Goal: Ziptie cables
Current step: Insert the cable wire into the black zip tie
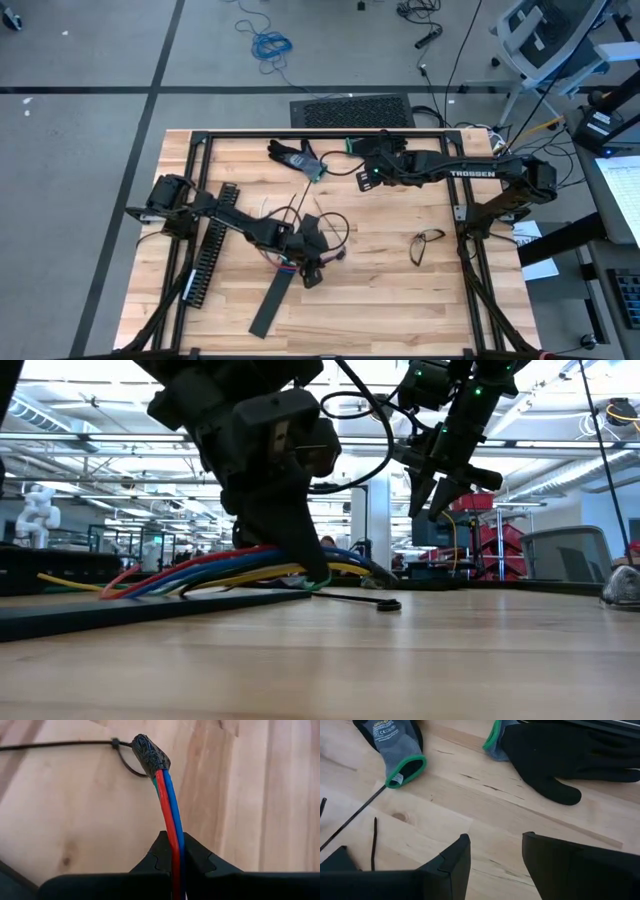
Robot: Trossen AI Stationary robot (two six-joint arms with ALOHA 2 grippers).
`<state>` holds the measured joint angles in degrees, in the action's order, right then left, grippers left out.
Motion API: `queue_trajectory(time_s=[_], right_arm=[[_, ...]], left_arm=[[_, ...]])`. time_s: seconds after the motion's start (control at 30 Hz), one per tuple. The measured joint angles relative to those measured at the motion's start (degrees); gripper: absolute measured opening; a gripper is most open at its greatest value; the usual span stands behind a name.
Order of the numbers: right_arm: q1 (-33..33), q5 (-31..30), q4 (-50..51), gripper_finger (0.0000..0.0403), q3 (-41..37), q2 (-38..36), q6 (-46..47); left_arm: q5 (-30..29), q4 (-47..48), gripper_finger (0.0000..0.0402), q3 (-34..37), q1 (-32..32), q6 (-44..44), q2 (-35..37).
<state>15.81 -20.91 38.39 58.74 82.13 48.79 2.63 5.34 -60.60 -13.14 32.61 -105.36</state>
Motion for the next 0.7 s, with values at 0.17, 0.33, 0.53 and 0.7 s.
queue_trajectory(time_s=[0.17, 0.33, 0.53, 0.7], right_arm=[[0.0, 0.0, 0.0, 0.0164, 0.0, 0.0, -0.02], [0.0, 0.0, 0.01, 0.0164, 0.0, 0.0, -0.02], [0.0, 0.04, 0.0, 0.0164, 0.0, 0.0, 0.4], [0.0, 0.02, 0.0, 0.0164, 0.0, 0.0, 0.42]], left_arm=[[0.31, 0.74, 0.0018, 0.0, -0.78, 0.03, 0.0], [-1.08, 1.08, 0.0018, 0.0, -0.44, 0.01, 0.0], [-1.2, 1.1, 0.0018, 0.0, 0.3, -0.34, 0.0], [-1.2, 1.09, 0.0018, 0.0, 0.32, -1.4, -0.01]])
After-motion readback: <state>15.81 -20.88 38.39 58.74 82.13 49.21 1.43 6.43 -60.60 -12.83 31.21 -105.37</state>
